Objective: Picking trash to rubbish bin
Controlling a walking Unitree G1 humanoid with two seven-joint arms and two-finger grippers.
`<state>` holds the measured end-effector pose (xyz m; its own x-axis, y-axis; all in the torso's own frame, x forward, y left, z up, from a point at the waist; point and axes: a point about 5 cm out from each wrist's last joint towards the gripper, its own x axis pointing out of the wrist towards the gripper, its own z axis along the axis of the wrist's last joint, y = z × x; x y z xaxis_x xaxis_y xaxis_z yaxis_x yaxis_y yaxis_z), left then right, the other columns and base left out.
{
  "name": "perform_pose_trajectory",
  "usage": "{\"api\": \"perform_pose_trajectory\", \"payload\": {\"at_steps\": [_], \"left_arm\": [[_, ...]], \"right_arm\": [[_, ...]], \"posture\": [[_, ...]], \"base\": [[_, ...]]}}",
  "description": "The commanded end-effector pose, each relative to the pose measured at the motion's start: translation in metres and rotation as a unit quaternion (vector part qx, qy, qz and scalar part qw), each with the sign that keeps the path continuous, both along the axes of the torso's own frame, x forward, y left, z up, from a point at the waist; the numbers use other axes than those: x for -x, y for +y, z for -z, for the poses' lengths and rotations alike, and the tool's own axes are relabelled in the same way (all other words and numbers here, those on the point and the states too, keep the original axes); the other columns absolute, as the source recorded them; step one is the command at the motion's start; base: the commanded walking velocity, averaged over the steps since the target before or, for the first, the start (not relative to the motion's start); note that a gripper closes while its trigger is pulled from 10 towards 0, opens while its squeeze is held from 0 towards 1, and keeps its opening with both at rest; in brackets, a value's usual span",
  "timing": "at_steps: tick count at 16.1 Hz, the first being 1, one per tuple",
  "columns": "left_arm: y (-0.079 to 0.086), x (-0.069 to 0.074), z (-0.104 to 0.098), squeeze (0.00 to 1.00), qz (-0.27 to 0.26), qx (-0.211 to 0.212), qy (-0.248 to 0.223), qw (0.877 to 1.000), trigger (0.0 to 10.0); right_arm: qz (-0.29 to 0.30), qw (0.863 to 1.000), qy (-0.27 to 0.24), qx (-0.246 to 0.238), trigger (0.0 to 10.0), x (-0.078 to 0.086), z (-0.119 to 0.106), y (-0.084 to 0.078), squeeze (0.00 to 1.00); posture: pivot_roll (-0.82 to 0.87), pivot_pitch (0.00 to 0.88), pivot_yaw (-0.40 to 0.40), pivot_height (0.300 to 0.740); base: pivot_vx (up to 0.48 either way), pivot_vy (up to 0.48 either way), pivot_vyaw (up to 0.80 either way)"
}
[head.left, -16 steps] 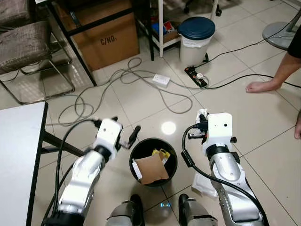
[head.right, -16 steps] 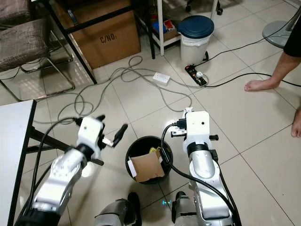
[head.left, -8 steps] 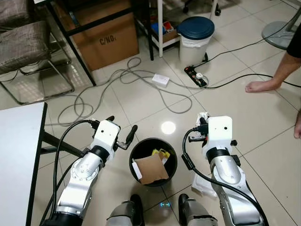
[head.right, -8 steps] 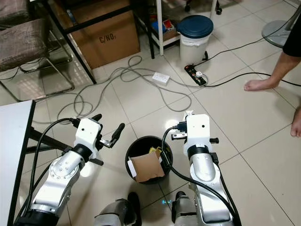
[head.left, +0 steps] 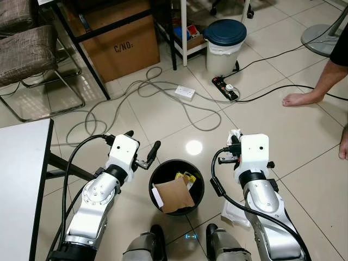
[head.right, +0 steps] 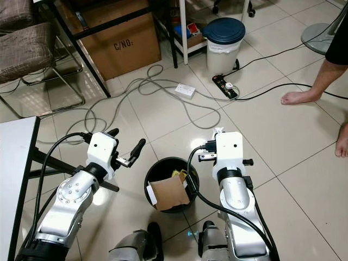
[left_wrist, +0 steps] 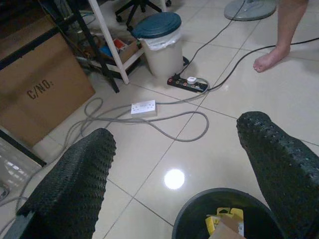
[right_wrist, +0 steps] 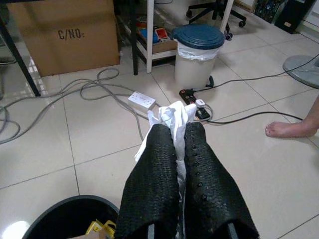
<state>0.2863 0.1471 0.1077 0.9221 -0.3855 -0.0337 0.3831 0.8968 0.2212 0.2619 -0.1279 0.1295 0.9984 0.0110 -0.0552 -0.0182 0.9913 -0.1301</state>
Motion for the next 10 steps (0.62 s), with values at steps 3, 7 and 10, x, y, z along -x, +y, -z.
{"api": "perform_pose_trajectory", "payload": {"at_steps": [3, 7, 10], "left_arm": [[0.003, 0.005, 0.002, 0.0, 0.001, -0.005, 0.01, 1.0, 10.0], [0.007, 0.014, 0.006, 0.0, 0.006, -0.011, 0.028, 1.0, 10.0], [0.009, 0.019, 0.008, 0.0, 0.007, -0.016, 0.036, 0.999, 10.0]], "right_arm": [[-0.007, 1.0, -0.007, -0.009, 10.0, 0.005, -0.002, 0.006, 0.0], [-0.008, 1.0, 0.008, -0.015, 10.0, 0.014, 0.004, 0.01, 0.0], [-0.007, 1.0, 0.015, -0.016, 10.0, 0.018, 0.007, 0.01, 0.0]], "posture": [[-0.07, 0.286, 0.117, 0.74], [-0.06, 0.334, 0.126, 0.74], [-0.06, 0.351, 0.129, 0.74]], "base": [[0.0, 0.0, 0.0], [0.0, 0.0, 0.0], [0.0, 0.0, 0.0]]}}
